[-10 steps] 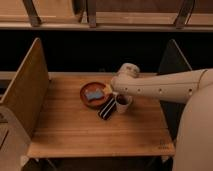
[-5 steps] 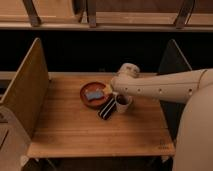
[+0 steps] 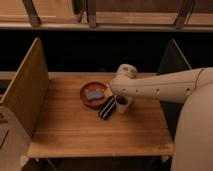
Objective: Pick up the ceramic cup
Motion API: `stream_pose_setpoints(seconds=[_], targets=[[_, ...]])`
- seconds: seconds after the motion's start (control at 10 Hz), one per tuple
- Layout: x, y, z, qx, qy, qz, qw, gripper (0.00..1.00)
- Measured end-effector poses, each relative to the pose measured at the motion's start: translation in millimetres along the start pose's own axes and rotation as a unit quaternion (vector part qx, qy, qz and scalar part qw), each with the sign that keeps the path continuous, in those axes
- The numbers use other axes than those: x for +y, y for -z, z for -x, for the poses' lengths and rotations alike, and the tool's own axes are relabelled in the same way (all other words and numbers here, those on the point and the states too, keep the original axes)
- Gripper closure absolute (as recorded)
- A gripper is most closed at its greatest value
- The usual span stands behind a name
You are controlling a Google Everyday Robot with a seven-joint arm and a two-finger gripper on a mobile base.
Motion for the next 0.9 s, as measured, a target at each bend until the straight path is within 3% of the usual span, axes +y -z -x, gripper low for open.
stream_pose_setpoints(seconds=[0.2, 0.4, 0.7, 0.9], targets=[[-2, 9, -4, 0.015, 0.002, -0.011, 0.9998, 0.2], [4, 16, -2, 0.015, -0.006, -0.005, 0.9999, 0.2], [36, 5, -4, 0.007, -0.028, 0.051, 0.9983, 0.2], [44, 0, -12, 0.012, -0.033, 0.068, 0.9971, 0.2]])
